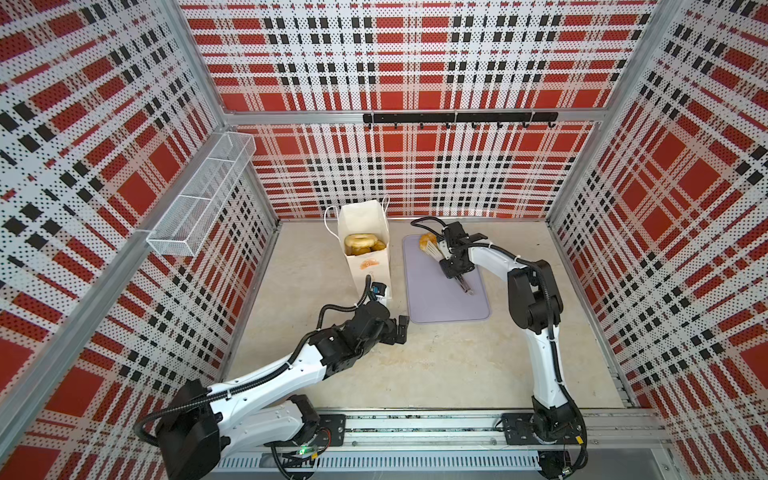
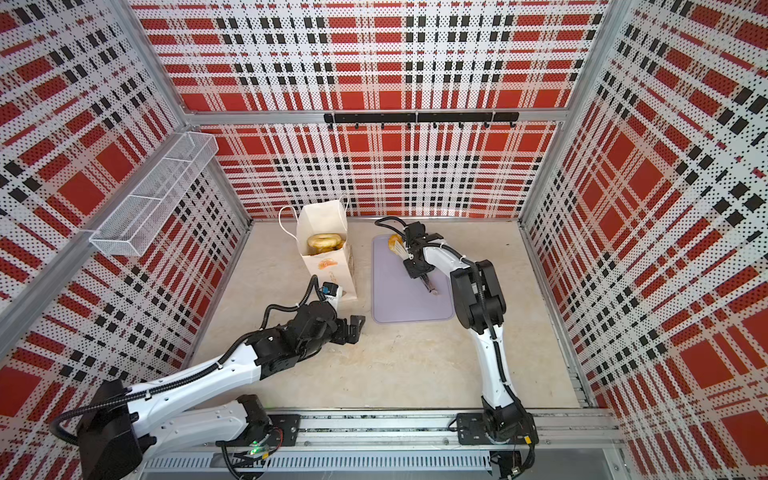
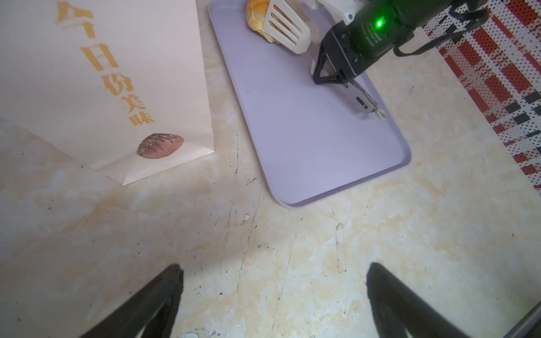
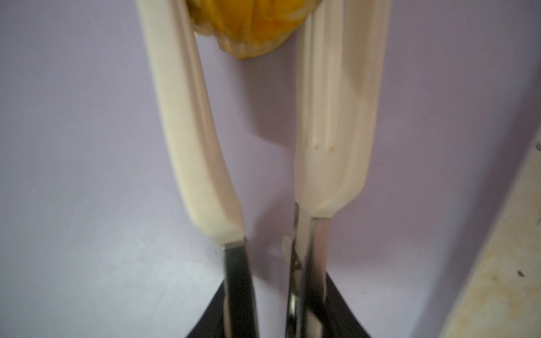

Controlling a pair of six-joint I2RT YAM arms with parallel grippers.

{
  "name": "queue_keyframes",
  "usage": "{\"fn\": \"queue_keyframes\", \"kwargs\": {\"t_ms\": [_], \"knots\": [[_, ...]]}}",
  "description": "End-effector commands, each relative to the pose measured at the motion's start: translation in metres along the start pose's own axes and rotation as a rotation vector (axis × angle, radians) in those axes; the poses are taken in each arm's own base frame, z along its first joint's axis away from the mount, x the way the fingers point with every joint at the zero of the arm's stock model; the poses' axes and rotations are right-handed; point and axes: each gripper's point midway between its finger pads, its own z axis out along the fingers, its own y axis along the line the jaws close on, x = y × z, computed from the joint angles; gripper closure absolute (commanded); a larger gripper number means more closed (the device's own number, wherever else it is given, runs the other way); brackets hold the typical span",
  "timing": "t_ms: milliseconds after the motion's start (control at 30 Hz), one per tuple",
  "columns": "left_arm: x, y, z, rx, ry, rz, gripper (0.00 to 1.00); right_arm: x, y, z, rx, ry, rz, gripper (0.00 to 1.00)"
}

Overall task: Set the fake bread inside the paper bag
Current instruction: 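Lift the puff pastry in the tongs and carry it over the paper bag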

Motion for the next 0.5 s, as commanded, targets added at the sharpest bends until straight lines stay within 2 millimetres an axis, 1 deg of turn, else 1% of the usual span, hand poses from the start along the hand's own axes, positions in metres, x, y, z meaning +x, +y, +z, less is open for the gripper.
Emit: {"fn": "queue_keyframes", "kwargs": {"t_ms": [0, 300, 467], "knots": [[-0.012, -0.002, -0.005, 0.009, -0.039, -0.022, 0.01, -0.012, -0.001, -0.033, -0.02, -0.087, -0.004, 0.63], [-0.014, -0.008, -0.007, 0.019, -0.04, -0.009, 0.01, 0.012, 0.005, -0.065, -0.053, -0.136, 0.014, 0.63], [-0.015, -0.016, -0.008, 0.039, -0.039, 0.012, 0.01, 0.023, 0.01, -0.08, -0.068, -0.153, 0.009, 0.62]]}}
